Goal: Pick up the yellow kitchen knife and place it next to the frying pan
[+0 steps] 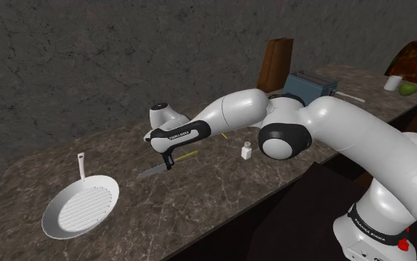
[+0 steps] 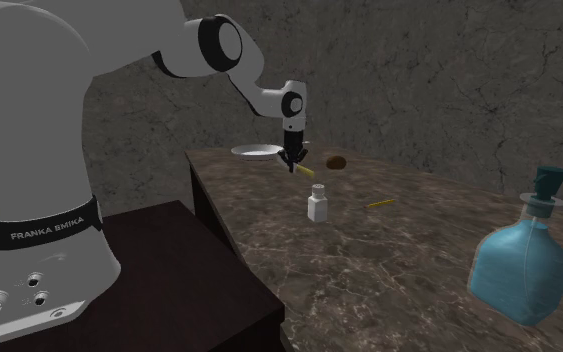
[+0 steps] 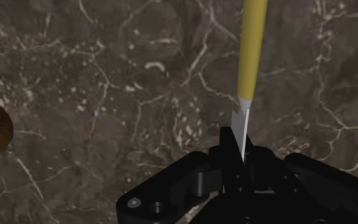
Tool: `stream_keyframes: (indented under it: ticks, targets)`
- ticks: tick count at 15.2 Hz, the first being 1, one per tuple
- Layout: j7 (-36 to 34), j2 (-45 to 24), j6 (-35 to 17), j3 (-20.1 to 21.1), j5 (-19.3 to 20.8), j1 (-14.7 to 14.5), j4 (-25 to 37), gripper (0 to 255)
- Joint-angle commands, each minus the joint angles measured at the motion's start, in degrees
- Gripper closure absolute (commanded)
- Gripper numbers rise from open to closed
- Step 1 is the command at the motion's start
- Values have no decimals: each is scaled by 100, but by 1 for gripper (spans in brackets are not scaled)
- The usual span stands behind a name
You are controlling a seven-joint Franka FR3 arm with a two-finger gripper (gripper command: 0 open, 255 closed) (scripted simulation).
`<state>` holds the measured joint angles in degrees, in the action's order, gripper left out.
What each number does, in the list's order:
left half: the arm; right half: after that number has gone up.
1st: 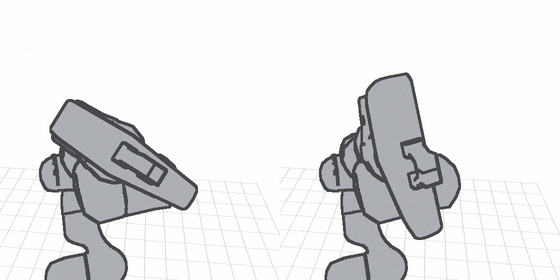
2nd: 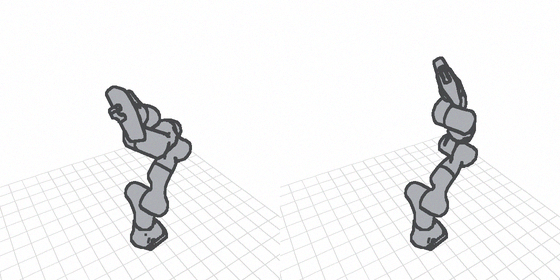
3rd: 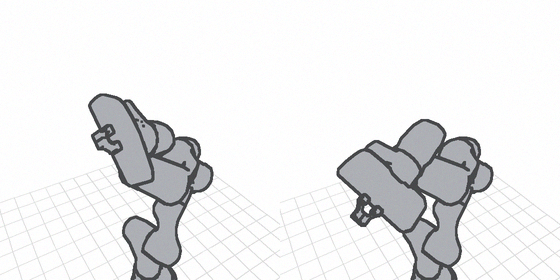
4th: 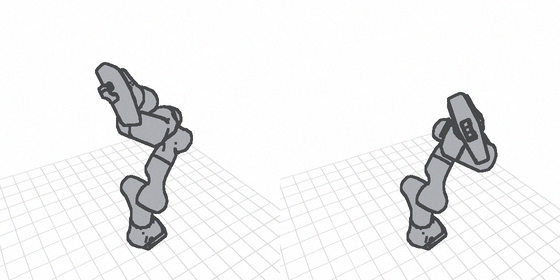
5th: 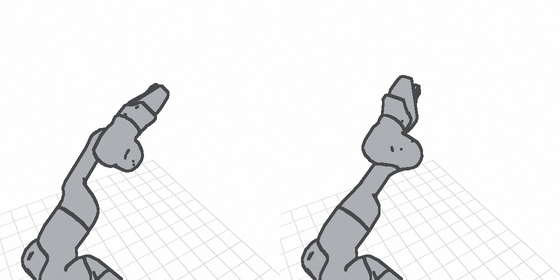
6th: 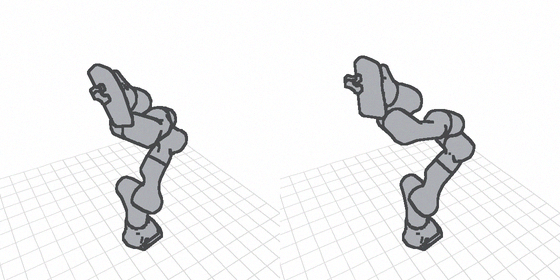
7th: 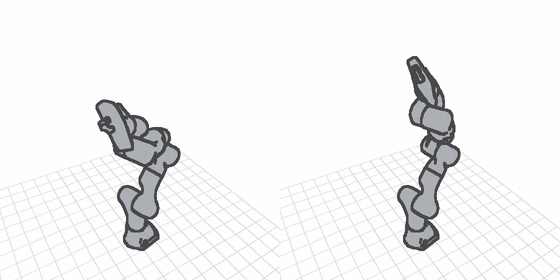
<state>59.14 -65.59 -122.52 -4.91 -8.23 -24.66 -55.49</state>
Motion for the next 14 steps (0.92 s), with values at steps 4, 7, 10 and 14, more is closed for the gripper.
stream_keyframes:
  ticks: [4,7,10,14]
  targets:
    - [0,-1,0,0,0,0,0,0]
    - [0,0,0,0,0,0,0,0]
    - [5,317,131,-15,9,-6,-187,0]
    - [6,573,275,-29,19,-9,-299,0]
